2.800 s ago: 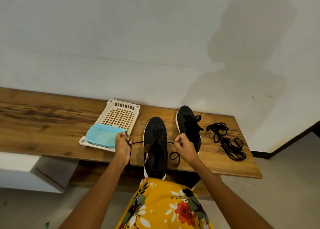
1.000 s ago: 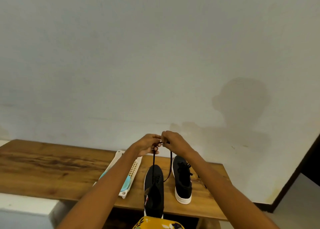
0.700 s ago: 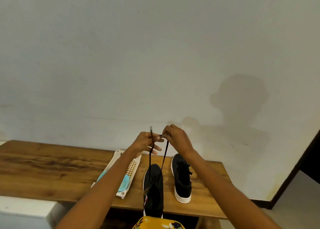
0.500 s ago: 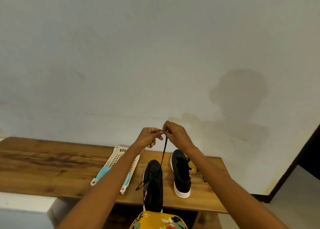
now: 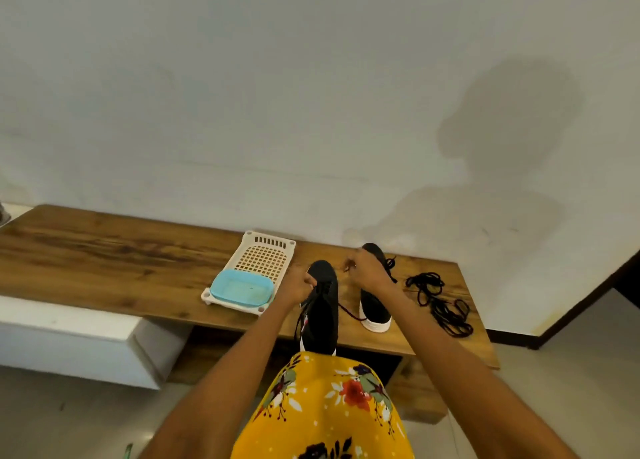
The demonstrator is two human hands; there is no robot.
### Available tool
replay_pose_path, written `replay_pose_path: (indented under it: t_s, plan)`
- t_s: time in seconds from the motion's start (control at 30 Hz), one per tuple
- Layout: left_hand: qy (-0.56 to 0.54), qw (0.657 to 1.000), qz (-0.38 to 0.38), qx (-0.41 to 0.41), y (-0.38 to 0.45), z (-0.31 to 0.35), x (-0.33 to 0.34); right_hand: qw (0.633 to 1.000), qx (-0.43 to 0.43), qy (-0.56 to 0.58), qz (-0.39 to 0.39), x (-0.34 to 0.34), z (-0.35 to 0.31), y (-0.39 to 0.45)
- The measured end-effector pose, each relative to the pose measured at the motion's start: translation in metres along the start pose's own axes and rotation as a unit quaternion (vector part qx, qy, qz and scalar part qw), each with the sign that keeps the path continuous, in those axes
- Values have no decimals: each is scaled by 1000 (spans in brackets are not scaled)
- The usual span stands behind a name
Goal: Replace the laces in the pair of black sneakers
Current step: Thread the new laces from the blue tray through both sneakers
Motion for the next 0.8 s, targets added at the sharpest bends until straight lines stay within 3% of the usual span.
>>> replay_pose_path:
  t_s: [0.2,0.37,0.5,0.6,0.7,0.8]
  plan:
    - [7,998,45,-41,26,-43,33,991,38,-81,-104,79,39,-5]
    - [79,996,37,-14,52,-54,53,990,117,-38,-68,111,50,3]
    - [52,997,54,0,62,-55,56,989,128,26,-72,117,66,15]
    - [65,998,8,6,68,-55,52,971,159,154,-96,106,62,16]
    - [39,994,-99,-29,67,-50,43,910,223,332,-111,91,54,12]
    - [-69,988,-129,-48,55,-22,15,852,187,488,-13,62,50,13]
Point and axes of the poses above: each hand's wrist, its own y-axis towards the middle knuckle, its own x-axis out of the palm, z = x × y, the point moved 3 cm from there along y, towards the middle knuckle, and after that the axes turned 7 degrees about -x, right-handed, at the moved point
